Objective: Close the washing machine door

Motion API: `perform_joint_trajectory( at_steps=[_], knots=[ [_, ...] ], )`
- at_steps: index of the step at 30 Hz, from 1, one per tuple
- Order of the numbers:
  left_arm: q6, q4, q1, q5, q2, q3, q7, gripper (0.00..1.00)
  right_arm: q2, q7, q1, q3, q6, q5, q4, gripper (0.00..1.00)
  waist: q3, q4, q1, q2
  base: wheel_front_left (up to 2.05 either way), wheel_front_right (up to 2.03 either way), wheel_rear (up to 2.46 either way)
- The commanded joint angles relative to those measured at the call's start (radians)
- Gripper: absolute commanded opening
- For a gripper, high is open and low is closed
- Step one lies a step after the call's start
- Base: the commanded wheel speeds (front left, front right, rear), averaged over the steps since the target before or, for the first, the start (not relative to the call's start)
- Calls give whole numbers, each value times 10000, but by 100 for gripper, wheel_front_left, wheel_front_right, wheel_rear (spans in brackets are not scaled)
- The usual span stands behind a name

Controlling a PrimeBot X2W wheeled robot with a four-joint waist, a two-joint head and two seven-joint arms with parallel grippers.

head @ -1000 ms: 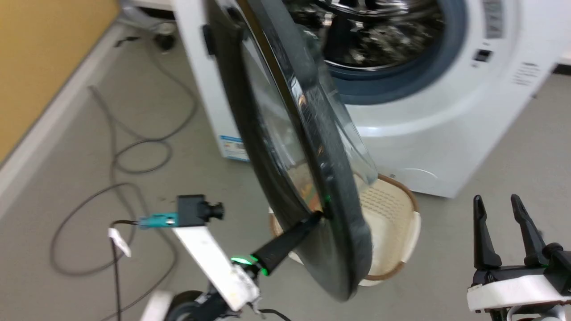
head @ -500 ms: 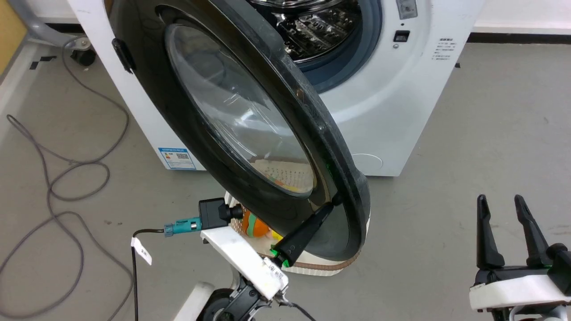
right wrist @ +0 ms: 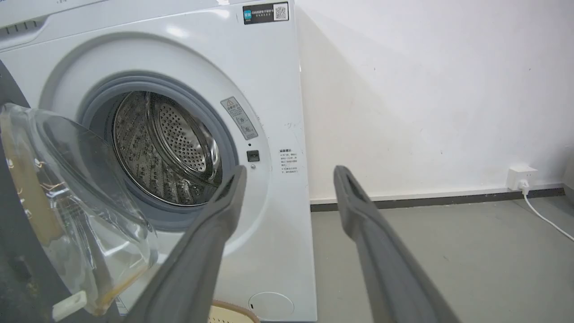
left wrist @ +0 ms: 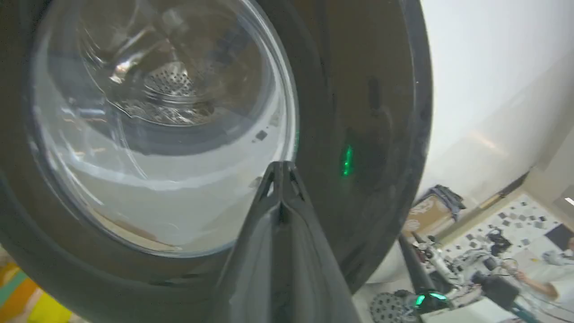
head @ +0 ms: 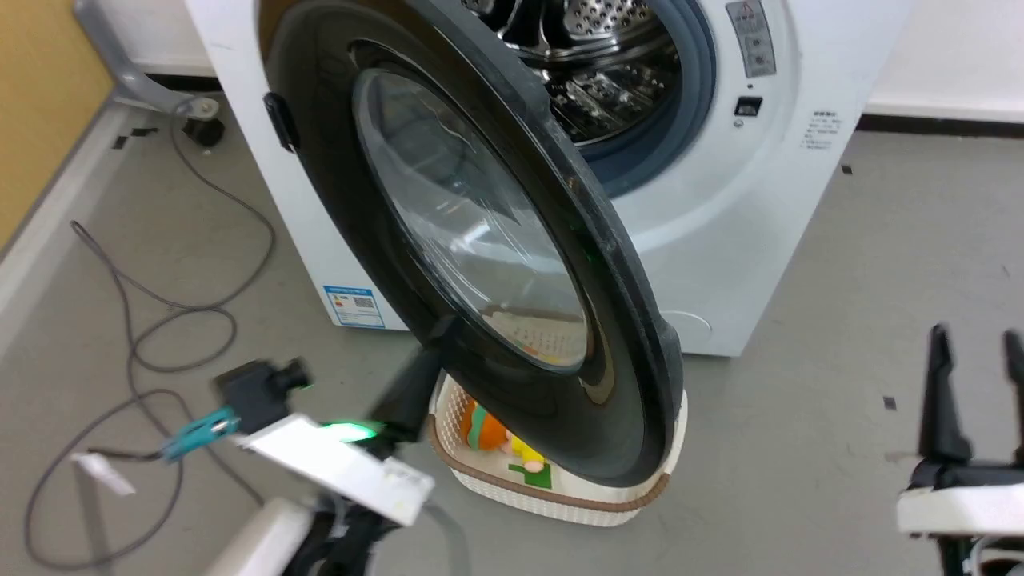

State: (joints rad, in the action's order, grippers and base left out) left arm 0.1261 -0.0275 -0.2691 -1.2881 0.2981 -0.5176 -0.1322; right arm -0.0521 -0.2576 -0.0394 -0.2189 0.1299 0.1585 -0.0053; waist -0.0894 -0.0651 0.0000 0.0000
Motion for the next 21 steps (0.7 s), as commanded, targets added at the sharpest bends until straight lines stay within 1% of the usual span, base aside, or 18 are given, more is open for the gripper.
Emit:
perform_joint_trajectory(
  at_steps=[1, 2, 3, 5, 7, 9, 12, 13, 16, 17, 18, 19, 20, 21],
  knots=[
    [46, 379, -137, 665, 386, -65, -421, 0, 19, -42, -252, -79, 8, -16, -176, 100, 124, -126, 0, 0, 0, 0, 0],
    [38, 810, -176, 1307, 619, -36, -744, 0, 19, -42, -318, -141, 8, -41, -287, 100, 163, -171, 0, 0, 0, 0, 0],
    [-99, 1247, -225, 1884, 728, 76, -974, 0, 19, -42, -401, -197, 8, -66, -416, 100, 197, -217, 0, 0, 0, 0, 0],
    [-625, 1829, -277, 2650, 614, 614, -1221, 0, 19, -42, -584, -276, 8, -116, -680, 100, 248, -293, 0, 0, 0, 0, 0],
    [-1194, 2019, -335, 3727, 572, 1163, -1280, 0, 19, -42, -767, -328, 8, -167, -946, 100, 282, -381, 0, 0, 0, 0, 0],
    [-1682, 1809, -228, 4836, 370, 2012, -1288, 0, 19, -42, -969, -339, 8, -217, -1204, 100, 297, -462, 0, 0, 0, 0, 0],
    [-2342, 1331, 184, 6604, 169, 2942, -1291, 0, 19, -42, -1260, -286, 8, -210, -1604, 100, 350, -582, 0, 0, 0, 0, 0],
    [-2585, 1155, 359, 7264, 163, 3094, -1292, 0, 19, -42, -1350, -259, 8, -161, -1711, 100, 370, -620, 0, 0, 0, 0, 0],
    [-3144, 696, 930, 8705, 44, 3476, -1293, 0, 19, -42, -1607, -92, 8, 201, -2041, 100, 426, -751, 0, 0, 0, 0, 0],
    [-3302, 564, 1103, 9071, -26, 3556, -1293, 0, 19, -42, -1690, 1, 8, 382, -2136, 100, 440, -803, 0, 0, 0, 0, 0],
    [-3369, 473, 1297, 9247, -153, 3633, -1293, 0, 19, -42, -1777, 98, 8, 576, -2230, 100, 454, -846, 0, 0, 0, 0, 0],
    [-3378, 469, 1484, 9477, -171, 3642, -1294, 7, 19, -42, -1857, 211, 8, 767, -2327, 100, 465, -888, 0, 0, 0, 0, 0],
    [-3409, 445, 1622, 9704, -199, 3672, -1294, 74, 19, -42, -1933, 342, 8, 969, -2422, 100, 473, -935, 0, 0, 0, 0, 0],
    [-3429, 408, 1748, 9829, -286, 3745, -1294, 100, 19, -42, -2016, 503, 8, 1195, -2524, 100, 481, -976, 0, 0, 0, 0, 0]
  ],
)
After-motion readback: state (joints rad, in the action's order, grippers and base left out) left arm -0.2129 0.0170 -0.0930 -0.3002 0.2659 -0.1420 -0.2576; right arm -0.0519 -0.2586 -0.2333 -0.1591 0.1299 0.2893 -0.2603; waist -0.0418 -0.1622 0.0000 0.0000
